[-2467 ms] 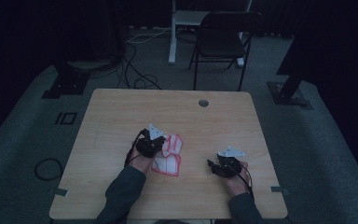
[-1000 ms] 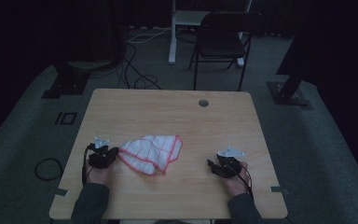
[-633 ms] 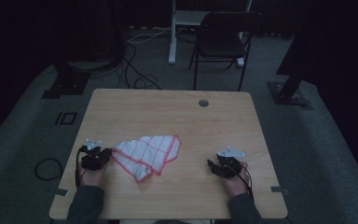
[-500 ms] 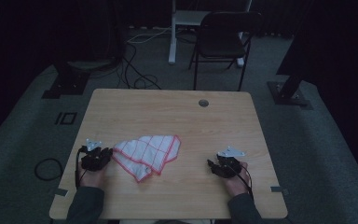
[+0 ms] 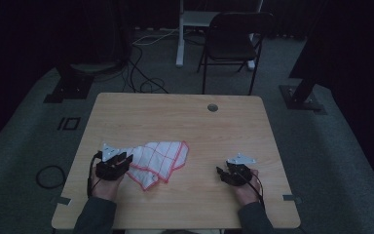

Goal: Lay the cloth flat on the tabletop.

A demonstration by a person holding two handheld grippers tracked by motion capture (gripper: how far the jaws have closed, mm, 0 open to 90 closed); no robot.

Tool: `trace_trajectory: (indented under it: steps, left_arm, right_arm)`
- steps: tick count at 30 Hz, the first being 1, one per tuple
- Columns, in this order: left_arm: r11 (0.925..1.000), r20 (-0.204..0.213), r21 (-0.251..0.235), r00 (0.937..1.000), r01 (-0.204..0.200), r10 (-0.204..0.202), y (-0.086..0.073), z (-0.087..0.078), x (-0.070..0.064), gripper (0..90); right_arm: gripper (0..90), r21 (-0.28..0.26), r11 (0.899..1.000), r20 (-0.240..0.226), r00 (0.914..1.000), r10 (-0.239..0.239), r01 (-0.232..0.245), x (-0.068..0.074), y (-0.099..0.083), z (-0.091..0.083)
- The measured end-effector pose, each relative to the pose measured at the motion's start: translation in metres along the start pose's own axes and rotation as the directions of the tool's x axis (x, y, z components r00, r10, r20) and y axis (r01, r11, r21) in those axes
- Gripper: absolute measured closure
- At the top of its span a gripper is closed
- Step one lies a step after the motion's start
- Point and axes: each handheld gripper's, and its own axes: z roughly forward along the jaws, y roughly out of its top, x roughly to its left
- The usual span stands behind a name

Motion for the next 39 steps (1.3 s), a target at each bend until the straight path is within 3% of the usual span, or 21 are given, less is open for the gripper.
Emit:
trace_trajectory:
  steps: [6,14,23,31,37,39]
  left_arm:
    - [0.9984,0.048,0.005,0.9972,-0.057,0.057,0.001,0.003,-0.02,66.3]
    - [0.9907,0.105,0.033,0.9862,-0.132,0.128,-0.003,0.015,-0.043,65.8]
    - [0.9721,0.207,0.035,0.9534,-0.232,0.22,-0.004,0.024,-0.07,64.8]
    - [0.9612,0.247,0.06,0.9372,-0.269,0.247,-0.009,0.033,-0.084,64.8]
    - [0.9385,0.289,0.104,0.9129,-0.329,0.288,-0.02,0.043,-0.095,65.0]
    - [0.9361,0.295,0.11,0.9104,-0.334,0.29,-0.021,0.044,-0.096,64.6]
  right_arm:
    - [48.4,0.0,1.0,0.0,1.0,0.0,0.0,0.0,0.0,0.0]
    - [48.4,0.0,1.0,0.0,1.0,-0.001,0.001,0.0,0.0,0.0]
    - [48.4,0.0,1.0,-0.001,1.0,-0.001,0.001,0.0,0.0,0.0]
    - [48.3,0.0,1.0,-0.001,1.0,-0.002,0.002,0.0,0.0,0.0]
    - [48.3,-0.001,1.0,-0.002,1.0,-0.002,0.002,0.0,0.0,0.0]
    - [48.3,-0.001,1.0,-0.002,1.0,-0.002,0.002,0.0,0.0,0.0]
